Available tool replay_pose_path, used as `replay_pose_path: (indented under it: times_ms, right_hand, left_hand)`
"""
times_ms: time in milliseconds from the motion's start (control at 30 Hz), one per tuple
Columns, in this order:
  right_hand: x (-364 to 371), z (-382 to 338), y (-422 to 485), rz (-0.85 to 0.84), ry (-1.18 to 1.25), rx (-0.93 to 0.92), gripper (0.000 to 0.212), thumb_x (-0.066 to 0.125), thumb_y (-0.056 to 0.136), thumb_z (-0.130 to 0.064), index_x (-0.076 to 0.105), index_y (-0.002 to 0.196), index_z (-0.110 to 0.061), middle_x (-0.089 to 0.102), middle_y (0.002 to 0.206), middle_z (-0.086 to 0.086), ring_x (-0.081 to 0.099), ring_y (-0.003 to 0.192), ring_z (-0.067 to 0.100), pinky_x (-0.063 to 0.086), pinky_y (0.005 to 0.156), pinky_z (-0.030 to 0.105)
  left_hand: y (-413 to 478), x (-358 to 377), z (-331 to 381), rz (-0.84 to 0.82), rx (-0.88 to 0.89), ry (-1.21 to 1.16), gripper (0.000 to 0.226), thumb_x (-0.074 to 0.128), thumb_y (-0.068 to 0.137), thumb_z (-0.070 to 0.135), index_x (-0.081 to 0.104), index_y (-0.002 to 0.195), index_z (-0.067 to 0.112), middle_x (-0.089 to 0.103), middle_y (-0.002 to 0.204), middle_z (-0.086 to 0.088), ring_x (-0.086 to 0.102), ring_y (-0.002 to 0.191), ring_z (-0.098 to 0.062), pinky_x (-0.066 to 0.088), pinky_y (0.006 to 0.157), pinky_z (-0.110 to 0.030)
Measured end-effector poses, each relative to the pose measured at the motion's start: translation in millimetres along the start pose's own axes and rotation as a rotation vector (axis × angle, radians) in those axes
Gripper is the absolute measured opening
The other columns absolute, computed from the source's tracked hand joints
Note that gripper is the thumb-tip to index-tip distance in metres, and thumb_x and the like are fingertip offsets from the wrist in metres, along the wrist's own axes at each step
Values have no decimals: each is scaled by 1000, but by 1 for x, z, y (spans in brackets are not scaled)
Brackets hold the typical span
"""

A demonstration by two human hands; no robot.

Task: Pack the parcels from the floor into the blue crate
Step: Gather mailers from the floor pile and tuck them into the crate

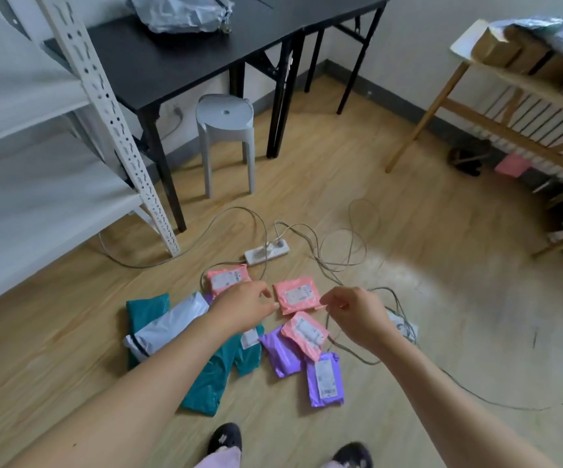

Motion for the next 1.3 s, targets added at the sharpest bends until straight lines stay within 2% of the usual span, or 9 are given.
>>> replay_pose_path:
  times_ms: [133,233,367,567,800,1000,1100,1167,1300]
  right_hand:
    - [-24,20,46,-55,-41,-40,30,49,87,-11,71,102,-24,71,102,-7,64,93,12,46,75,21]
    - [-42,32,85,-107,-77,-93,31,48,87,-10,71,103,-24,71,102,-6,64,96,14,50,80,25]
    - [-63,44,139,-176,-120,-199,33,46,86,-8,71,104,-21,70,109,-4,62,102,16,48,84,25]
    - [-56,82,215,-229,-126,-247,32,46,87,-8,71,102,-21,71,106,-4,64,98,16,51,83,26]
    - [55,147,285,-333,-158,-163,31,48,86,-9,71,101,-22,71,107,-5,63,100,18,42,76,20]
    - [189,210,328,-448,-183,-81,32,48,87,-8,71,103,-22,70,110,-4,63,99,19,41,75,21]
    - [243,243,347,-454,-181,-34,32,46,88,-7,70,106,-20,68,110,-4,59,89,15,37,70,19]
    - [277,269,359,-456,-159,16,32,45,87,-6,69,106,-18,68,110,-1,54,83,13,38,70,19]
    - [345,324,376,-529,-163,113,37,43,84,-3,67,108,-18,69,107,4,60,89,19,44,65,23]
  left_hand:
    - [40,-13,20,60,-42,-80,28,55,88,36,61,112,22,59,119,1,55,106,-18,47,91,-34]
    - [69,-18,34,126,-95,-155,24,54,85,34,62,105,23,61,115,0,56,102,-18,49,90,-35]
    - [108,-9,53,175,-197,-230,24,52,89,28,60,111,22,55,121,2,54,108,-17,47,89,-32]
    - [162,17,58,256,-325,-368,32,55,92,27,55,123,21,54,130,0,53,117,-17,45,94,-30]
    - [235,102,-15,222,-450,-451,33,57,91,24,55,124,18,54,130,-2,54,116,-17,40,96,-27]
    - [314,204,-83,129,-497,-452,40,56,89,27,51,128,18,49,133,-6,51,119,-24,40,102,-35]
    - [347,256,-108,131,-543,-539,41,58,89,25,50,129,15,49,134,-8,52,118,-25,41,101,-34]
    - [362,292,-123,118,-572,-572,44,58,89,27,48,131,15,47,134,-8,51,120,-24,39,102,-31]
    - [395,359,-152,64,-595,-555,46,57,88,31,46,132,18,46,134,-6,47,123,-23,37,103,-31]
Point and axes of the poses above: each hand's wrist, its own y-axis towards the middle knuckle, its own x-axis out of the palm, z = x × y, the point moved 8 cm from there along y, towards the middle knuckle
